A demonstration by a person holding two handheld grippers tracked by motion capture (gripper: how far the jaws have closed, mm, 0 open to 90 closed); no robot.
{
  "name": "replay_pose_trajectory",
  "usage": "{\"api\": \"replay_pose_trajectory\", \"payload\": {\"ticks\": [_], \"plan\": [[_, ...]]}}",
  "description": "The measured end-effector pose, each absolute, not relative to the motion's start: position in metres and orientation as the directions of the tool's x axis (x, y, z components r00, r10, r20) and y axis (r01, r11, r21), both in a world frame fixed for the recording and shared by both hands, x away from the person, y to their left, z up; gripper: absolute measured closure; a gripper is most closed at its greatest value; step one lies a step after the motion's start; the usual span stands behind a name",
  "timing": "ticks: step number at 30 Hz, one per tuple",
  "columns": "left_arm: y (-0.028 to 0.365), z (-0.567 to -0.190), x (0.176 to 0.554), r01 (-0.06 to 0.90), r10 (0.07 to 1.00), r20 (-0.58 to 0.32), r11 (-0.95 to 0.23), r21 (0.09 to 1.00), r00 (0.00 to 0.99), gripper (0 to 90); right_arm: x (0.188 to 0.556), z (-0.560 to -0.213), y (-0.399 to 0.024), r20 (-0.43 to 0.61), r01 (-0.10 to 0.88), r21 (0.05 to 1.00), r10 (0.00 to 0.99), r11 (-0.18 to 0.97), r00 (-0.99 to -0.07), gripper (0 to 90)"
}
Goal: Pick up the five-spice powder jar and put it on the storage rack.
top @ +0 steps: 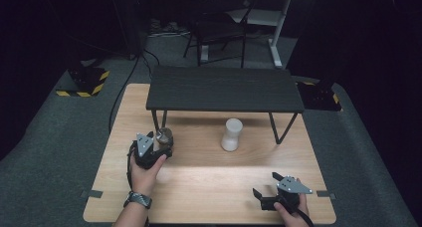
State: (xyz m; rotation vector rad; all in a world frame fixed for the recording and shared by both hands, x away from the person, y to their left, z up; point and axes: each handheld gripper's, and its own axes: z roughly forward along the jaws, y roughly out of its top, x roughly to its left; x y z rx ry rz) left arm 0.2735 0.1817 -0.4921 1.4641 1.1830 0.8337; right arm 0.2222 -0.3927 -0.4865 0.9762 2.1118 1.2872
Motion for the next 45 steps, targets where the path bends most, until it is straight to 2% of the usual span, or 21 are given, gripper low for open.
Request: {"api": "replay_pose_trajectory", "payload": {"ticks": [4,14,27,38,45], "plan": [[0.179,-0.493,0.276,0.240,0.959,-0.075,0.007,0.971,0.273,27.9,0.222,-0.487,-0.393,-0.032,0.326,0.896,0.774,0.303,-0.632,0.7],[0.174,-0.498,0.277,0.220,0.962,-0.062,0.003,0.976,0.265,34.6,0.222,-0.487,-0.394,-0.027,0.327,0.898,0.778,0.295,-0.628,0.7],[0.177,-0.495,0.263,0.172,0.953,-0.070,0.019,0.985,0.295,35.0,0.222,-0.487,-0.394,-0.027,0.327,0.898,0.778,0.294,-0.628,0.7],[0.172,-0.467,0.242,0.111,0.926,-0.044,0.002,0.994,0.375,35.0,0.221,-0.487,-0.393,-0.026,0.327,0.899,0.780,0.292,-0.625,0.7],[0.166,-0.452,0.233,0.116,0.916,-0.051,0.005,0.993,0.397,35.0,0.221,-0.487,-0.394,-0.026,0.326,0.899,0.779,0.292,-0.626,0.7]]}}
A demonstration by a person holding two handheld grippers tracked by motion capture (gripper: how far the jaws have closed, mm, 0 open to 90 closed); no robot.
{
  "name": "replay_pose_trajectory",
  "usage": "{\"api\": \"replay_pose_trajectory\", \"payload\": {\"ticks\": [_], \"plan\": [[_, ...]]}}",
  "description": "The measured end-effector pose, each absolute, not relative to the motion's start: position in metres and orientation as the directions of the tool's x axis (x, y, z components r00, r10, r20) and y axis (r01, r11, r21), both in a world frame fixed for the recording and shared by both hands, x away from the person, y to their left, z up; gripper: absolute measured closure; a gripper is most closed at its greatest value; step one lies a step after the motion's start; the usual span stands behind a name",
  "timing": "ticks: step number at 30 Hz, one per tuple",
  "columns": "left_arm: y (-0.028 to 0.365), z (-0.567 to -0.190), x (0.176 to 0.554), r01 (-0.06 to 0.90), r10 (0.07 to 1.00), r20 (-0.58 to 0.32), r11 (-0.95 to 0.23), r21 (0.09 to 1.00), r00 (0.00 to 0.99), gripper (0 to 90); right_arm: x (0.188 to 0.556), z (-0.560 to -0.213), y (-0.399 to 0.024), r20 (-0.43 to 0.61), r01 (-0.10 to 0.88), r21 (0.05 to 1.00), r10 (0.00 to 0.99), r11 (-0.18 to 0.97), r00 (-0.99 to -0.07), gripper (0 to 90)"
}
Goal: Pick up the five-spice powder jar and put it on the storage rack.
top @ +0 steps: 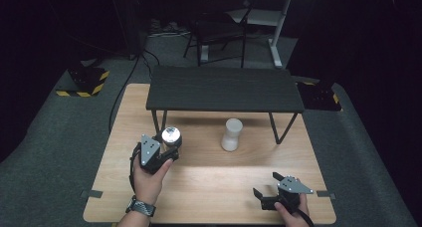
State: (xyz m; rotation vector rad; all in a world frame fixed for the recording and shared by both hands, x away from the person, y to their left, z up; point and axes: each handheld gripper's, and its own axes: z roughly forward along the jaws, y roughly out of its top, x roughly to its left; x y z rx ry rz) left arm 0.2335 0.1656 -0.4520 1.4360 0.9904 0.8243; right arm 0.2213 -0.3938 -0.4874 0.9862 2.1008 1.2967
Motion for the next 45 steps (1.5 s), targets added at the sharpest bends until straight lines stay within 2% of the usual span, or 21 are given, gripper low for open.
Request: {"api": "replay_pose_trajectory", "payload": {"ticks": [14,35,45], "plan": [[0.148,-0.411,0.219,0.075,0.907,-0.017,-0.016,0.997,0.420,35.0,0.222,-0.488,-0.394,-0.025,0.326,0.900,0.779,0.291,-0.627,0.7],[0.133,-0.344,0.238,0.050,0.914,-0.014,-0.007,0.999,0.406,35.0,0.223,-0.487,-0.396,-0.012,0.331,0.900,0.775,0.284,-0.632,0.7],[0.126,-0.329,0.248,0.028,0.918,-0.006,-0.006,1.000,0.395,35.0,0.223,-0.488,-0.397,-0.008,0.333,0.900,0.774,0.282,-0.633,0.7]]}}
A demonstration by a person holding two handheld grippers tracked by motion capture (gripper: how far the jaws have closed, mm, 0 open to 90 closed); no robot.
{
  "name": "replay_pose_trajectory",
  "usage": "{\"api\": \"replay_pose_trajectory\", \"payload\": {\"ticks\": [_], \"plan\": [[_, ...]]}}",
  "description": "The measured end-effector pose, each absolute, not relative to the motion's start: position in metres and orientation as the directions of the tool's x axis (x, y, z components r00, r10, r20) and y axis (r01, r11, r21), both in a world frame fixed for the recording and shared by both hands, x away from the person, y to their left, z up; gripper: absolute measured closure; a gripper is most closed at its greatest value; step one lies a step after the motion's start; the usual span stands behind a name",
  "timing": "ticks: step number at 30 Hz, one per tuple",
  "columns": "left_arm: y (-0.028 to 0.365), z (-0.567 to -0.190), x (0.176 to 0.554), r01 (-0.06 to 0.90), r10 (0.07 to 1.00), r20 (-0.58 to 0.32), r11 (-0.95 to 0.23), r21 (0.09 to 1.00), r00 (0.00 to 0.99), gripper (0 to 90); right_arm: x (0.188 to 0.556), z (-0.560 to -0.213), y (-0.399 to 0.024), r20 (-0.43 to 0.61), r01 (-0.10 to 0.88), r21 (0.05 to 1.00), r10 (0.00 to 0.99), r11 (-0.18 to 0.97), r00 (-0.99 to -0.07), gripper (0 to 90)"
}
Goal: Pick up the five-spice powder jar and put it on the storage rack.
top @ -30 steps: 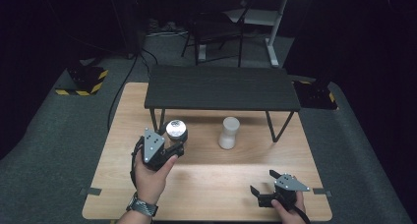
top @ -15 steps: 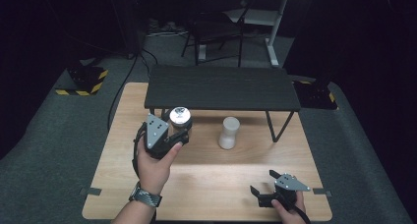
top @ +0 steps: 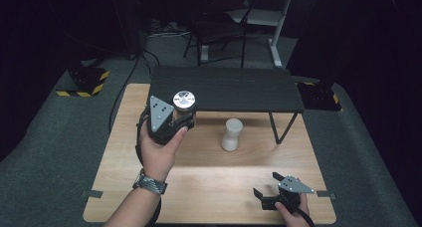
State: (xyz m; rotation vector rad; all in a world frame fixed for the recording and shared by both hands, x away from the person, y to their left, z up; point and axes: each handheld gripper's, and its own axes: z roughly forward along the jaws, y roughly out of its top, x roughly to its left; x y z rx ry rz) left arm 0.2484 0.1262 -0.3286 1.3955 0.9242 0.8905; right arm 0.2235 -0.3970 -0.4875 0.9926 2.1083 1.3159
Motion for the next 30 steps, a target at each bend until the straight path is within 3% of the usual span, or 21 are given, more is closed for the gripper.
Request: {"api": "replay_pose_trajectory", "payload": {"ticks": [19,30], "plan": [[0.107,-0.302,0.290,0.024,0.940,0.025,-0.036,0.999,0.340,35.0,0.223,-0.488,-0.397,-0.013,0.327,0.900,0.770,0.286,-0.638,0.7],[0.098,-0.299,0.319,0.062,0.949,0.000,-0.021,0.998,0.315,35.0,0.223,-0.488,-0.398,-0.017,0.321,0.902,0.765,0.290,-0.644,0.7]]}}
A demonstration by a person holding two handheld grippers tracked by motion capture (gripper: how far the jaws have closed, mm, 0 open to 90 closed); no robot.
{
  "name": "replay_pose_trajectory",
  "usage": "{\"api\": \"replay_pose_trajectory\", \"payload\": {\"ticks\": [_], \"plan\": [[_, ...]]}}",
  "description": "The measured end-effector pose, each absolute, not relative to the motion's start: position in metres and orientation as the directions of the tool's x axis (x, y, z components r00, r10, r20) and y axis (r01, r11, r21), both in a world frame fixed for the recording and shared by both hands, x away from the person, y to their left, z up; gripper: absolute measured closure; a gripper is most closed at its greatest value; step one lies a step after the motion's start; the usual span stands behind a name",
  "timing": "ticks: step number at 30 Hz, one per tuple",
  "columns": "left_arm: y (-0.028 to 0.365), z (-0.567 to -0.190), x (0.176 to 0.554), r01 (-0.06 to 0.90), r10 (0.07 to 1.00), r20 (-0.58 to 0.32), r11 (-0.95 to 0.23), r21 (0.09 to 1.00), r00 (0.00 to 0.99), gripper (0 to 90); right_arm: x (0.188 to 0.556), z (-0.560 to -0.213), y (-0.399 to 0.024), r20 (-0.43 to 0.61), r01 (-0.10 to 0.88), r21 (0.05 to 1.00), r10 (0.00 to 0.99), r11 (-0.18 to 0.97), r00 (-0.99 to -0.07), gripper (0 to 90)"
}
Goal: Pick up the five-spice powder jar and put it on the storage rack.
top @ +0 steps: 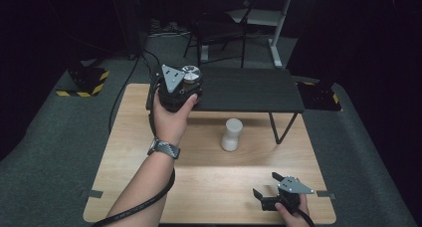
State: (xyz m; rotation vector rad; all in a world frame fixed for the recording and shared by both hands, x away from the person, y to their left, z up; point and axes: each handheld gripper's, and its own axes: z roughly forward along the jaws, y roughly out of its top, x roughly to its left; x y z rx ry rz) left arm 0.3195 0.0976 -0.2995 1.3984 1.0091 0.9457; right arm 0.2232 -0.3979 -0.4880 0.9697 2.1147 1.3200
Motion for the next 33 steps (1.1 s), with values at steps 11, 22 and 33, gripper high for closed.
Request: {"api": "replay_pose_trajectory", "payload": {"ticks": [11,22,33], "plan": [[0.085,-0.302,0.339,0.084,0.955,0.000,-0.026,0.996,0.296,35.0,0.224,-0.489,-0.401,-0.006,0.318,0.906,0.759,0.280,-0.651,0.7],[0.080,-0.303,0.352,0.086,0.958,-0.011,-0.014,0.996,0.288,35.0,0.224,-0.490,-0.403,0.001,0.318,0.908,0.757,0.273,-0.653,0.7],[0.080,-0.306,0.356,0.102,0.957,-0.027,-0.003,0.995,0.290,35.0,0.224,-0.490,-0.404,0.007,0.322,0.908,0.759,0.268,-0.651,0.6]]}}
